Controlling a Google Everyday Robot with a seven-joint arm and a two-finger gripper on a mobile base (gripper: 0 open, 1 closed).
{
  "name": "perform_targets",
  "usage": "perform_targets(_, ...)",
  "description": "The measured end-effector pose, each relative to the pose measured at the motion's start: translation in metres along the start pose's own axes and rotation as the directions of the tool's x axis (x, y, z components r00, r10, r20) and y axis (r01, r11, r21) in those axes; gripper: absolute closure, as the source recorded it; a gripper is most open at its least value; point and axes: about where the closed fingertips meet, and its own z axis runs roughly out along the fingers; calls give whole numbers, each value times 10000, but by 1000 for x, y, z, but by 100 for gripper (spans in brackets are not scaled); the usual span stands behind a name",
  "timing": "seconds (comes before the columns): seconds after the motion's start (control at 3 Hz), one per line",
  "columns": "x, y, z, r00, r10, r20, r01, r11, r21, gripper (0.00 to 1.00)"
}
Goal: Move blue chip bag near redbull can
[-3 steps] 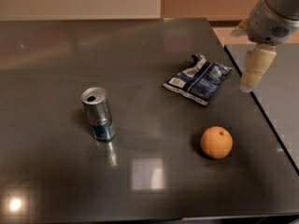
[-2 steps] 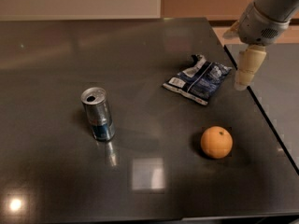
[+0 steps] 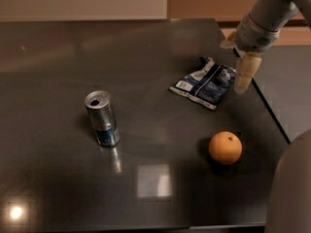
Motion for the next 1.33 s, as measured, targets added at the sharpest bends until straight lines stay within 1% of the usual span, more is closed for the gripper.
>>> perform_targets(0.33,2,-19,22,9993,-113,354,117,9999,-92,0)
perform_targets(0.67,1,-34,41,9979,-219,601,230,9996,-164,0)
perform_targets(1.0,2,-41,58,9981,-153,591,173,9993,-339,18)
perform_targets(1.33,1,-40,60,9981,34,623,-13,9994,-345,41)
